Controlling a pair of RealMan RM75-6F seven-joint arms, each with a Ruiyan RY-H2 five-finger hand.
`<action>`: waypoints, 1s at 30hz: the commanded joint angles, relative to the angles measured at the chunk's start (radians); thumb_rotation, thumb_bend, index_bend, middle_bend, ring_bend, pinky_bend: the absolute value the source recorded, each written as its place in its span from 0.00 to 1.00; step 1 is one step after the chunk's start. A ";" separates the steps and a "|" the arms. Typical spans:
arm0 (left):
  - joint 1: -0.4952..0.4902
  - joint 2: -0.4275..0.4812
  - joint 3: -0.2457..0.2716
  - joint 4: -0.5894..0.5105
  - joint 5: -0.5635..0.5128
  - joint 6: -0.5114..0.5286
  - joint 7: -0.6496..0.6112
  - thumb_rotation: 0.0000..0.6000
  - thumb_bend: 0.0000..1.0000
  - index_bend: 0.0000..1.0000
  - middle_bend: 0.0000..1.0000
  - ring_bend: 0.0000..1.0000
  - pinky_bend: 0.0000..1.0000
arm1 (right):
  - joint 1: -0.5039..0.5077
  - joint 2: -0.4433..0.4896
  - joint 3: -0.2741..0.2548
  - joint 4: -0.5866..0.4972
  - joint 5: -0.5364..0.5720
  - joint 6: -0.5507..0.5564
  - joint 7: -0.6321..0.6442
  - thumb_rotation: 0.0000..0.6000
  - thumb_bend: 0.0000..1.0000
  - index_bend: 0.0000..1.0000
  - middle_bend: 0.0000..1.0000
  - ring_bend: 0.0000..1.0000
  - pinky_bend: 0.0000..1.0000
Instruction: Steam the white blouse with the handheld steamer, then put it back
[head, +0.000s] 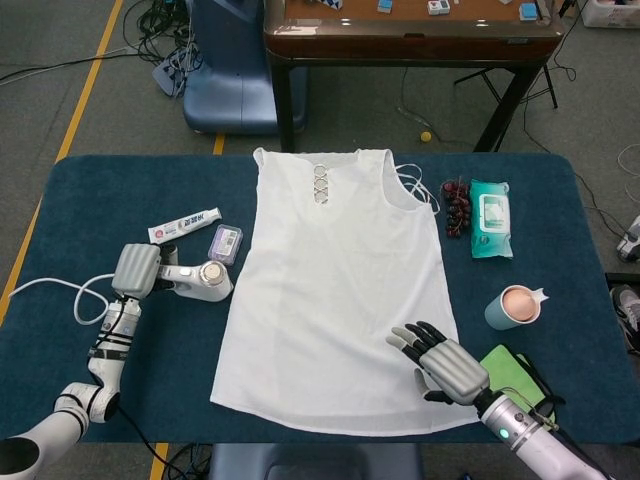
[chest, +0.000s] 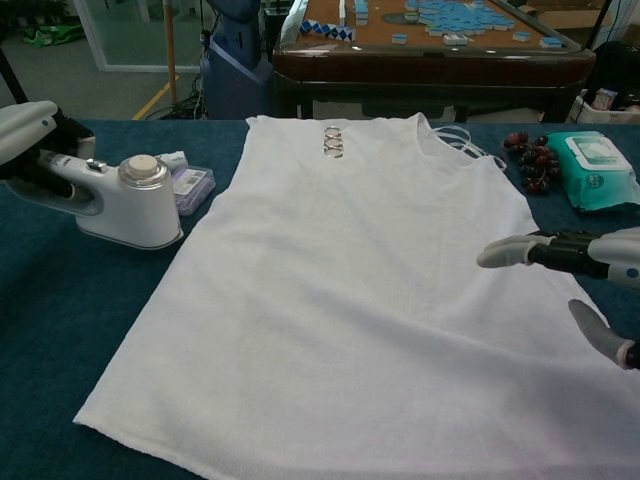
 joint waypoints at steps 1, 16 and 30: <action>0.004 0.003 0.004 -0.004 0.001 -0.003 0.001 1.00 0.20 0.88 0.78 0.66 0.64 | -0.005 0.031 0.007 -0.029 -0.018 0.024 -0.009 0.82 0.78 0.00 0.07 0.00 0.00; 0.007 0.049 0.010 -0.071 -0.021 -0.095 0.056 1.00 0.17 0.23 0.20 0.22 0.42 | -0.023 0.079 0.019 -0.061 -0.041 0.066 -0.010 0.82 0.76 0.00 0.07 0.00 0.00; 0.042 0.165 0.003 -0.273 -0.073 -0.124 0.240 1.00 0.04 0.00 0.00 0.00 0.09 | -0.026 0.061 0.025 -0.023 -0.044 0.061 0.037 0.82 0.75 0.00 0.07 0.00 0.00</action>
